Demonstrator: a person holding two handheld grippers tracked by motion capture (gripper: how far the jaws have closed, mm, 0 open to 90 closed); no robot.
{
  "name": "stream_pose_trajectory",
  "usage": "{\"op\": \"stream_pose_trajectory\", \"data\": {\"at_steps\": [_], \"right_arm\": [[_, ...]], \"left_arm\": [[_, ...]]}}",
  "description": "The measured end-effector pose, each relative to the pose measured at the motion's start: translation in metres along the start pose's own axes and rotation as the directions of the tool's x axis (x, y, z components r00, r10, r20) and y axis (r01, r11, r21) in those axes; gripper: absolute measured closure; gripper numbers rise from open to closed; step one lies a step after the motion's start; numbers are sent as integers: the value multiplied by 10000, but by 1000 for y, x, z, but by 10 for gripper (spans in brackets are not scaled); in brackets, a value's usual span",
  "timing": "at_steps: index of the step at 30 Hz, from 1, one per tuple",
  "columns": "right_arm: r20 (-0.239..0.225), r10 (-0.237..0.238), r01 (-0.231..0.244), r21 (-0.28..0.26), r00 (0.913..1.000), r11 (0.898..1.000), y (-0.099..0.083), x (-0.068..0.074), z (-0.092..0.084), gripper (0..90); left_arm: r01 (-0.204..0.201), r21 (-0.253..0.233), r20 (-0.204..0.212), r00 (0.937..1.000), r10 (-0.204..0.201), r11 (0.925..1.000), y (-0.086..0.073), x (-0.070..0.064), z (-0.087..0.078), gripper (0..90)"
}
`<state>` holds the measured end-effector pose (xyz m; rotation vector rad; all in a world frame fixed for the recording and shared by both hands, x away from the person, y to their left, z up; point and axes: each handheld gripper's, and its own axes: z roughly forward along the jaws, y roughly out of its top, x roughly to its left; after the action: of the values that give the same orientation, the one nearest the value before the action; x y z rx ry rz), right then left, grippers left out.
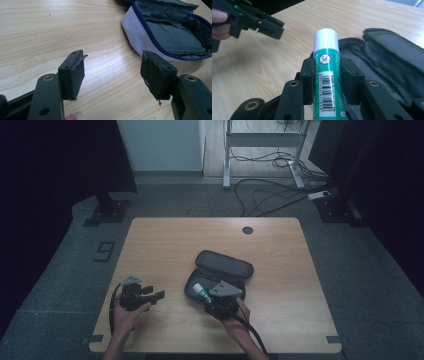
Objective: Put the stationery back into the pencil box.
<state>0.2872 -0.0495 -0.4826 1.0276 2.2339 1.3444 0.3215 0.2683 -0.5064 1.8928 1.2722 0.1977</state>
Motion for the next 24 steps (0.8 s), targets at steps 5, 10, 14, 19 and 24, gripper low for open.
{"op": "stream_pose_trajectory", "data": {"at_steps": [5, 10, 14, 19, 24], "right_arm": [[239, 270, -268, -85, 9993, 9996, 0, -13, -3, 648], [468, 549, -543, -133, 9974, 9984, 0, -26, -6, 648], [644, 838, -830, -151, 9944, 9964, -2, -37, -6, 648], [930, 1027, -1041, 110, 9904, 9945, -9, -50, 3, 648], [1017, 1125, -1164, 329, 9884, 9927, -13, -56, 10, 648]], "left_arm": [[-47, 73, 4, 10000, 47, 10000, 0, 0, 1, 359], [-83, 105, 12, 10000, 83, 9999, 0, -2, 2, 359], [-145, 175, 45, 9999, 144, 9997, 0, -3, 4, 358], [-154, 236, 77, 9999, 152, 9996, -1, -3, 6, 358], [-167, 261, 65, 9998, 165, 9995, -1, -4, 7, 357]]}}
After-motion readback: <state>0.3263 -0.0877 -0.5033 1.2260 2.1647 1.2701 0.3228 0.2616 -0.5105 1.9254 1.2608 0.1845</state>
